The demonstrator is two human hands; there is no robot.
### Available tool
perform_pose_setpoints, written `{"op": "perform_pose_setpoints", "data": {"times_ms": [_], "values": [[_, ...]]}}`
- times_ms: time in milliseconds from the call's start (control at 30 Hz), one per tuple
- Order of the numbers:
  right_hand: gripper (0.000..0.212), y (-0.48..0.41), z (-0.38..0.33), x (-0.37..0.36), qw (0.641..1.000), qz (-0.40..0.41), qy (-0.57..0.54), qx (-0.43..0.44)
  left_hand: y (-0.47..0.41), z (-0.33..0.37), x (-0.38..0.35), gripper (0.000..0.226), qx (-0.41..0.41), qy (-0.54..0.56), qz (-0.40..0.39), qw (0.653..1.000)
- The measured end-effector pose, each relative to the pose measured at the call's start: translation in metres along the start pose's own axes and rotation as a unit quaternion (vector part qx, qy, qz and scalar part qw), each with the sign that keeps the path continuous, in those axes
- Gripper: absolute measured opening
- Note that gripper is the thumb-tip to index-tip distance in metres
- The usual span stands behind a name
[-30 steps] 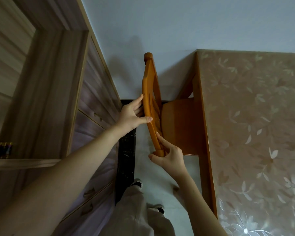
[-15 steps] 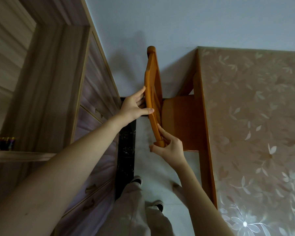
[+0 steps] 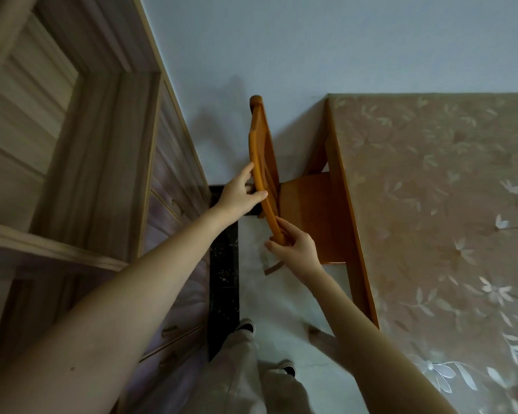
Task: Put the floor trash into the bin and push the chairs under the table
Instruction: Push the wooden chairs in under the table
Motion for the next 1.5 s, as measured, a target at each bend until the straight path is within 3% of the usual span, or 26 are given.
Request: {"op": "perform_pose_setpoints", "data": {"times_ms": [133,233,367,500,567,700,900,1000,1333,1500], "values": [[0.057,0.028,-0.013,0.016,1.000,-0.016,0.018,0.008,0.024,0.025,0.002,0.064,-0.014,-0.052,0.022,0.998],[0.050,0.057,-0.052,0.046,0.987,0.024,0.120,0.100,0.051,0.070,-0.004,0.060,-0.112,-0.197,0.016,0.974],[0.048,0.103,-0.097,0.098,0.942,0.142,0.239,0.189,0.098,0.138,-0.019,0.054,-0.294,-0.379,0.042,0.877],[0.052,0.150,-0.109,0.138,0.886,0.254,0.320,0.219,0.146,0.169,-0.050,0.053,-0.418,-0.441,0.048,0.793],[0.051,0.176,-0.099,0.154,0.871,0.302,0.334,0.197,0.165,0.169,-0.071,0.052,-0.448,-0.443,0.033,0.776],[0.053,0.225,-0.057,0.167,0.860,0.365,0.332,0.129,0.191,0.142,-0.117,0.054,-0.453,-0.435,-0.036,0.778],[0.063,0.299,0.026,0.161,0.856,0.408,0.316,-0.019,0.222,0.071,-0.186,0.056,-0.425,-0.431,-0.172,0.777],[0.063,0.334,0.058,0.160,0.851,0.423,0.301,-0.083,0.239,0.054,-0.215,0.063,-0.432,-0.438,-0.218,0.757],[0.058,0.485,0.135,0.187,0.799,0.519,0.247,-0.176,0.322,0.075,-0.328,0.058,-0.503,-0.411,-0.302,0.698],[0.064,0.600,0.169,0.205,0.746,0.582,0.237,-0.221,0.410,0.095,-0.413,0.054,-0.549,-0.367,-0.352,0.664]]}}
Point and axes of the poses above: each hand's wrist, its own y-axis away from the middle knuckle, its own x-axis out of the back of the hand, z = x × y, the point moved 10 cm from there along -y, towards the middle knuckle
